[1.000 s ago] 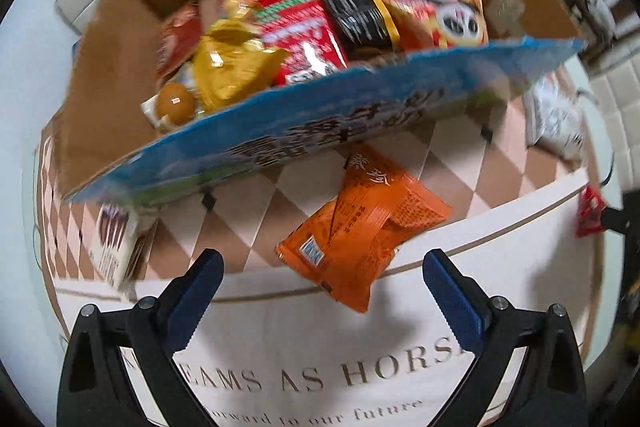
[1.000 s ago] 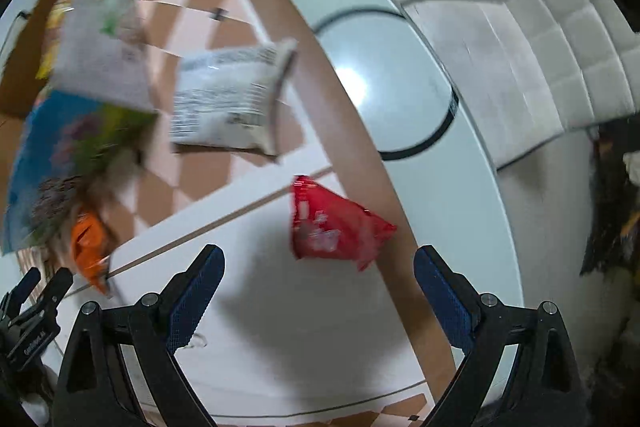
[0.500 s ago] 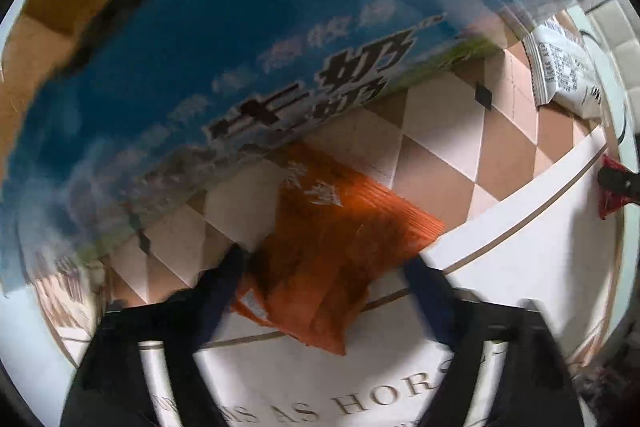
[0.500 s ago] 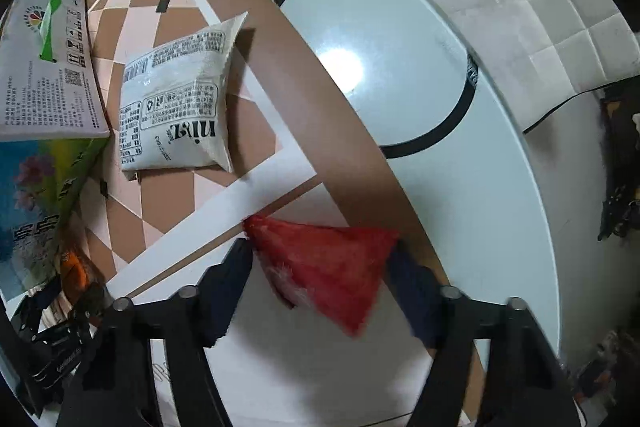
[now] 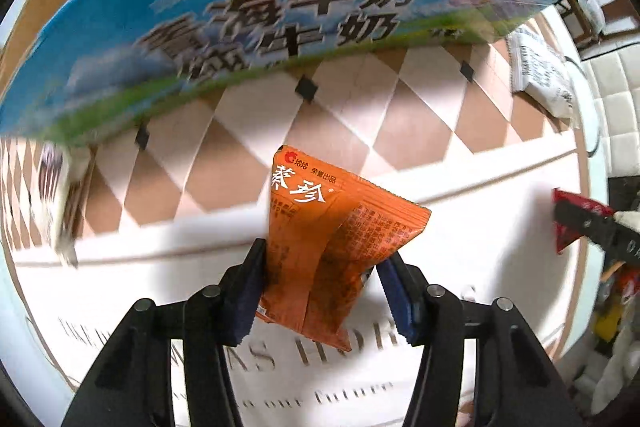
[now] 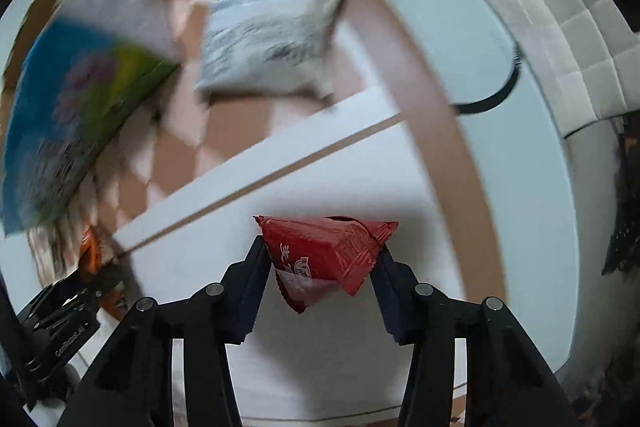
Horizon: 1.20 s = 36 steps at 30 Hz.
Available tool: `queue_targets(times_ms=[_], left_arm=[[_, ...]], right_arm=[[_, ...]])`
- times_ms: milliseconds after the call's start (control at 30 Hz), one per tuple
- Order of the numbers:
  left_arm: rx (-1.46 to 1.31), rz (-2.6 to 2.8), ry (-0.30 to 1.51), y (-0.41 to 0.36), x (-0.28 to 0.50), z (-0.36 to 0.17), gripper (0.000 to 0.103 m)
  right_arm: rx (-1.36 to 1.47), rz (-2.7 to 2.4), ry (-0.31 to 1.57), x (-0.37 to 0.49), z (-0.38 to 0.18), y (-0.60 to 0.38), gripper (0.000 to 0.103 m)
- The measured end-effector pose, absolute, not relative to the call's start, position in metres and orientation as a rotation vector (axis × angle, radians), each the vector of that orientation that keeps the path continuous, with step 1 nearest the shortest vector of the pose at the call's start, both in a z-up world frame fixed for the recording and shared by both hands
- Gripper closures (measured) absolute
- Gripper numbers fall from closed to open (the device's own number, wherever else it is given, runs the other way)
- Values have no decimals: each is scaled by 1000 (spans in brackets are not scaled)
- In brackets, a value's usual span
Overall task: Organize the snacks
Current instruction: 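Lower the orange and red packets into the box and open both tools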
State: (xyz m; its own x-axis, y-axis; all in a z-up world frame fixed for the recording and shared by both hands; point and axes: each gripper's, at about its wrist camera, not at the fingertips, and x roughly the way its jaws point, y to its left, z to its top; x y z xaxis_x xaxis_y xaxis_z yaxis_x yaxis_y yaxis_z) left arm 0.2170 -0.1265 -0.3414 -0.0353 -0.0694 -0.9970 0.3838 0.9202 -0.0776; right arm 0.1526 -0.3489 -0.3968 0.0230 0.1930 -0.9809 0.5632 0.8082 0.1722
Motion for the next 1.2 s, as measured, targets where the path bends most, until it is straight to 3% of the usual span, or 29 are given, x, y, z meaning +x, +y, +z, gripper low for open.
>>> queue_targets(times_ms=[267, 600, 833, 1200], left_arm=[[76, -382, 1493, -96, 210, -273, 51], [-62, -356, 1326, -60, 312, -176, 51], [-64, -269, 1374, -40, 382, -188, 51], [-29, -238, 1537, -40, 419, -250, 51]], right_arm=[[609, -122, 1475, 176, -337, -291, 51], [579, 62, 1314, 268, -244, -247, 51], [524, 70, 1322, 331, -247, -237, 51], [470, 52, 1454, 374, -307, -214, 51]])
